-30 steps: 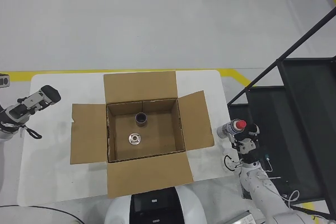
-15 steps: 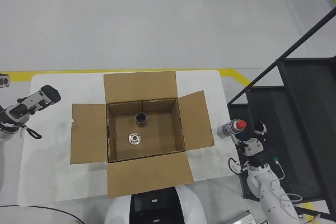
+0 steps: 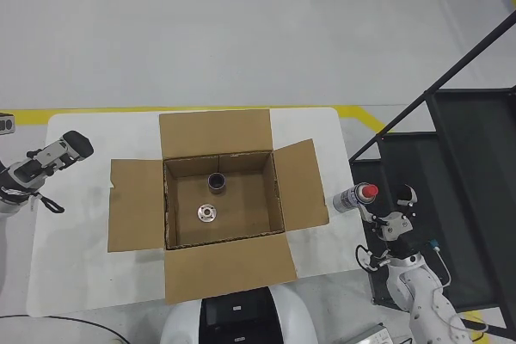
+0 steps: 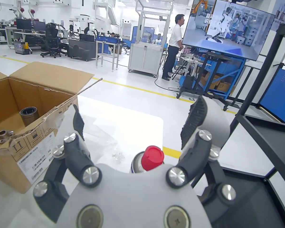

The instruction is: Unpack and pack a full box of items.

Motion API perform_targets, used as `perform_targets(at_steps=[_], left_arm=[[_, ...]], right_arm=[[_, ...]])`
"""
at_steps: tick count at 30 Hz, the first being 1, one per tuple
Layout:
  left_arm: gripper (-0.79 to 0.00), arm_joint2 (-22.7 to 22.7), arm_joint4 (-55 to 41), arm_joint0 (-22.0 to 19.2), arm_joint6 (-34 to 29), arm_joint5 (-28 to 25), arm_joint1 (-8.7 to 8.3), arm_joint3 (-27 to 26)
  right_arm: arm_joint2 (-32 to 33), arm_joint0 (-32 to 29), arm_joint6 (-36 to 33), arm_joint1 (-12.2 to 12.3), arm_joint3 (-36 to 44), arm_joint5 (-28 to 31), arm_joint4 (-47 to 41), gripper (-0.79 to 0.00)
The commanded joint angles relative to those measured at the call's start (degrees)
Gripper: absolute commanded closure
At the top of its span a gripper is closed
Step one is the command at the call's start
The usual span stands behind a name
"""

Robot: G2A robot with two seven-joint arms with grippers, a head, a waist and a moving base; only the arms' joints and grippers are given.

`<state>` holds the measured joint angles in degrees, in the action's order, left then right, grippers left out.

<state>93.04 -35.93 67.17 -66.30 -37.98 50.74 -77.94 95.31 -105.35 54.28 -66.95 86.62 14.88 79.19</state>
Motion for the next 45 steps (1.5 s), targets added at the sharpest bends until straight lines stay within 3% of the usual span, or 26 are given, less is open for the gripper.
perform_targets(at_steps=[1, 9, 18, 25, 29, 35, 45], left_arm=[[-0.785, 0.0, 0.0, 0.0, 0.0, 0.0, 0.0, 0.0], [-0.785, 0.0, 0.0, 0.0, 0.0, 0.0, 0.0, 0.0], [-0.785, 0.0, 0.0, 0.0, 0.0, 0.0, 0.0, 0.0], [-0.785, 0.0, 0.0, 0.0, 0.0, 0.0, 0.0, 0.0], [-0.785, 0.0, 0.0, 0.0, 0.0, 0.0, 0.0, 0.0], [-0.785, 0.0, 0.0, 0.0, 0.0, 0.0, 0.0, 0.0], [-0.785, 0.0, 0.0, 0.0, 0.0, 0.0, 0.0, 0.0]], right_arm=[[0.0, 0.0, 0.0, 0.0, 0.01, 0.0, 0.0, -0.785], [-0.2, 0.27, -0.84, 0.06, 1.06, 0.62, 0.75, -0.785], [3.0, -1.8, -18.07, 0.91, 17.62, 3.22, 6.97, -0.785], [1.15, -5.84, -32.34, 1.0, 27.45, 8.26, 5.73, -0.785], [-0.83, -7.31, -37.1, 1.06, 30.7, 10.32, 7.12, -0.785], [-2.31, -7.84, -41.91, 1.1, 33.88, 12.23, 5.18, -0.785], [-2.31, -7.84, -41.91, 1.1, 33.88, 12.23, 5.18, -0.785]])
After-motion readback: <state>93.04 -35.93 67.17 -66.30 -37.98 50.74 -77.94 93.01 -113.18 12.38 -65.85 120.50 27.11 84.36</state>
